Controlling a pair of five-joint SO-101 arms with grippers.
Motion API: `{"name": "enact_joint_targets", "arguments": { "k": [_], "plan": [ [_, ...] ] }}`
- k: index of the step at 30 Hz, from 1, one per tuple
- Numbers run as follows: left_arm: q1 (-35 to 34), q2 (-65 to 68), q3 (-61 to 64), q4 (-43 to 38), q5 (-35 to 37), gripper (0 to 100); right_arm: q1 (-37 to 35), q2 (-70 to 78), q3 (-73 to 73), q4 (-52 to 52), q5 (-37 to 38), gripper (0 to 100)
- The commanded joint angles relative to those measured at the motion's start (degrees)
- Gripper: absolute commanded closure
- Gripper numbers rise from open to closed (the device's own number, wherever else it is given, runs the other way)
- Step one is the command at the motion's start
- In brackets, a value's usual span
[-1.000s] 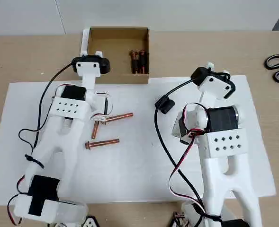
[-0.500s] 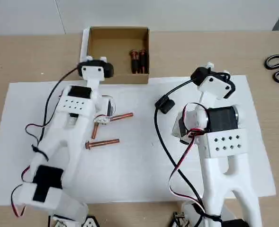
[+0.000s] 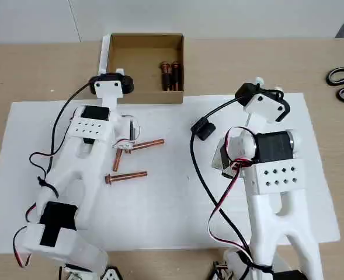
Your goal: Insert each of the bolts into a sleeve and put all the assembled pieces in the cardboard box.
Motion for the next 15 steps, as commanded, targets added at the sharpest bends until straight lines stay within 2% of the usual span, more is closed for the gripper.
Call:
{"name": "enact_joint_targets", "arguments": {
  "k": [1, 15],
  "plan": [
    [-0.4, -0.3, -2.6, -1.3, 0.2, 92, 0.7, -1.5, -0.3, 0.0, -0.1, 99.6],
    [-2.3, 9.0, -7.4, -1.7, 0.1, 92, 0.7, -1.6, 1.9, -0.9, -0.1, 99.6]
  ]
}}
